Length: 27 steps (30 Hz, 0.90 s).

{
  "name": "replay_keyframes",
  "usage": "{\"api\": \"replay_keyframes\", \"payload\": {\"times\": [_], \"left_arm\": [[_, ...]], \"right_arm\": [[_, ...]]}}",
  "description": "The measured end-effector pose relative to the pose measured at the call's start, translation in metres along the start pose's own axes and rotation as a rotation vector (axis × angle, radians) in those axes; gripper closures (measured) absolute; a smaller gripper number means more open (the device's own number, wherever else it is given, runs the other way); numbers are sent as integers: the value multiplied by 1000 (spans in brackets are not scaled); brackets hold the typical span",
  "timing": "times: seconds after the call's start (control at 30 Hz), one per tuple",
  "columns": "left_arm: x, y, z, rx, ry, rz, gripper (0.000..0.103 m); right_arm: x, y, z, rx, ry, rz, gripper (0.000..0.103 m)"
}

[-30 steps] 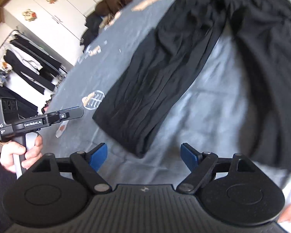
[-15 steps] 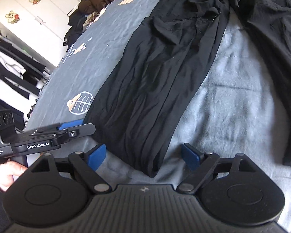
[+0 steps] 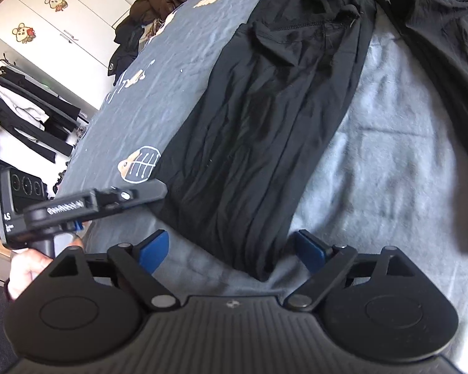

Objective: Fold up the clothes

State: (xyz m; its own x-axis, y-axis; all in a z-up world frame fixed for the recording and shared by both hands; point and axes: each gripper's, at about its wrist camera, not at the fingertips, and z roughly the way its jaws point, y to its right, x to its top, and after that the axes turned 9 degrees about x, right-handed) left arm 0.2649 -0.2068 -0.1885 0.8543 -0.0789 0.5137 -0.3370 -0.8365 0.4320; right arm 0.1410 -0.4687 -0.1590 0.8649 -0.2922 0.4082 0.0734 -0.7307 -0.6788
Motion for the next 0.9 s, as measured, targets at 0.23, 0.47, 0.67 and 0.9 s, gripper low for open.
{"api": "replay_keyframes", "payload": {"times": [0.23,0.47,0.67,0.9], "left_arm": [[2,-4,3,-26,9,-32,98],[3,-2,10,33,-17,-24,95],[-1,13,9,19,16,56,64],[-1,15,12,20,19,54,77]], "right_arm": [[2,-4,2,-1,25,-21,64],[1,4,-2,-11,40,27,81],[-5,-10,3,-63,0,-73,49],[-10,-17,14,-4,38,-82,12]]}}
